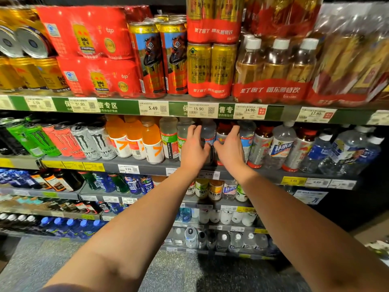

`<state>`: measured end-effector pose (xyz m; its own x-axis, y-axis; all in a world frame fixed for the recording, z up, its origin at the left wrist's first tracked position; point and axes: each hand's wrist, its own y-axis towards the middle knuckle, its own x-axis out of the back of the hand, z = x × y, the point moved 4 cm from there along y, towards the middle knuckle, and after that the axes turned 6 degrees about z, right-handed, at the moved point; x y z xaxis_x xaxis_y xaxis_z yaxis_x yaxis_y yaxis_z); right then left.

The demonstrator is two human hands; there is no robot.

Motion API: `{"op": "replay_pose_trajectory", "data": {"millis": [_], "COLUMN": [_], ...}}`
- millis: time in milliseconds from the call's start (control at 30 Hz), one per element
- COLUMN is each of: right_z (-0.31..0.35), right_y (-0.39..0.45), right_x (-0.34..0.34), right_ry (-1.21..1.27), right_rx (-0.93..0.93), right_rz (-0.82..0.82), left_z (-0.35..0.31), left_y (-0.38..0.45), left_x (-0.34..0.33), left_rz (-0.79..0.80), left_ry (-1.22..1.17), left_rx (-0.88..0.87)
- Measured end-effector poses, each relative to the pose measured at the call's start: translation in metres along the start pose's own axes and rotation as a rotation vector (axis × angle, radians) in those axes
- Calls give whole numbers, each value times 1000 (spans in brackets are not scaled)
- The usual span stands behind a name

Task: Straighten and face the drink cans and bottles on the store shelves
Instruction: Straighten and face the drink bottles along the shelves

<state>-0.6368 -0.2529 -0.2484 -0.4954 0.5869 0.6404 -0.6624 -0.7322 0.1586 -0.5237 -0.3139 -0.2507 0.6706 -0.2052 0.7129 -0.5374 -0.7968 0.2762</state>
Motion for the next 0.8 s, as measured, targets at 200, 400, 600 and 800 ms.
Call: {"op": "replay_pose_trajectory", "data": {"millis": [200,400,600,800], "right_z": [-2,-10,-29,-32], "right_y": [-11,-21,-20,-3], "right_x": [1,19,47,51], "right_ry": [4,143,118,18], "right_rx": [67,44,99,47], "right_rz": [-53,-136,-323,-162], "left_z": [1,-27,-49,-48], "left_y": [-7,-12,-3,3], "left_x": [1,-13,-36,-48], "left_rz": [-27,-4,145,206], "left_ry": [-34,7,27,16], "left_rx": [-38,-212,-94,-43]}}
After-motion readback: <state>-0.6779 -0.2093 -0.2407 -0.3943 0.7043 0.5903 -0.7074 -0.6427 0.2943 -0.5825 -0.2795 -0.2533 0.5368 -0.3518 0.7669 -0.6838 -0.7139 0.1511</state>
